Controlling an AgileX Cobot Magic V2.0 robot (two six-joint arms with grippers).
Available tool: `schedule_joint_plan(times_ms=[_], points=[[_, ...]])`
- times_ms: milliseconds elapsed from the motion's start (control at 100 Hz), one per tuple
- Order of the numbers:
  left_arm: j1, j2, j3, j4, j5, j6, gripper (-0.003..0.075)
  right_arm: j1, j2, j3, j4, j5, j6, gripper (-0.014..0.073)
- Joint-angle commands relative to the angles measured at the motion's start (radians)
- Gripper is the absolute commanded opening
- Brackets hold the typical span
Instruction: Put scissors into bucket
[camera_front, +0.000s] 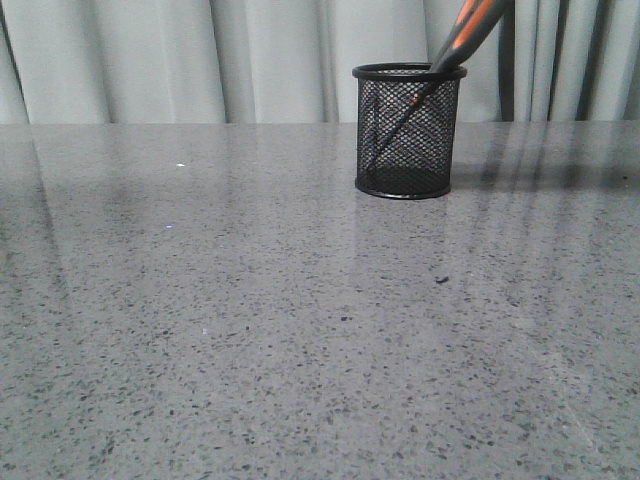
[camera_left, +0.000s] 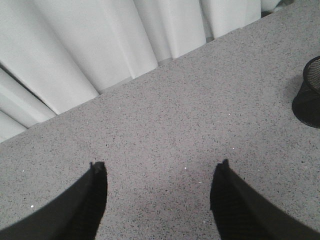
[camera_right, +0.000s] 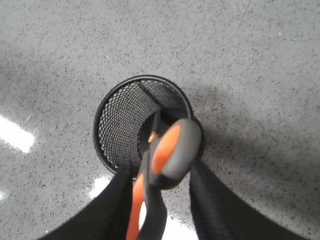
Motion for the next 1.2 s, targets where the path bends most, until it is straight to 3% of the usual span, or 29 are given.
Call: schedule_joint_plan(times_ms=[0,350,510,640,670,890,1020,1190], points=[[0.004,-0.022,-0.029,-0.014,-0.063,-0.002,0.0419,-0.014,-0.050,-0.036,0.031,-0.058,-0.001,0.0256],[0.004,-0.022,-0.029,-0.003,-0.074,0.014,0.0393,-0.098,-0.167,-0.036,0.029,-0.099,-0.001,0.0256],[0.004,-0.022,-0.029,-0.003,-0.092,0.014,0.0196,-0.098,-0.218,-0.036,0.043,-0.130,-0.035,0.0203],[0.004,-0.022,-0.029,-0.003,-0.096,0.014,-0.0024,-0.098,-0.244,-0.027,0.071,-0.154,-0.050,-0.0015],[0.004,-0.022,-0.029,-0.003,-0.101,0.016,-0.0021,-0.098,-0.254,-0.018,0.096,-0.166,-0.071,-0.0076],[0.004,-0.050,0.061,-0.025,-0.230,0.016,-0.0020,-0.096,-0.327,0.107,0.289,-0.281,-0.251,-0.0069],[0.004,-0.114,0.233,-0.047,-0.404,0.016,-0.0021,-0.096,-0.400,0.256,0.403,-0.407,-0.371,-0.0069],[0.004,-0.260,0.546,-0.047,-0.706,0.016,-0.0020,-0.096,-0.530,0.478,0.449,-0.621,-0.458,-0.0069]])
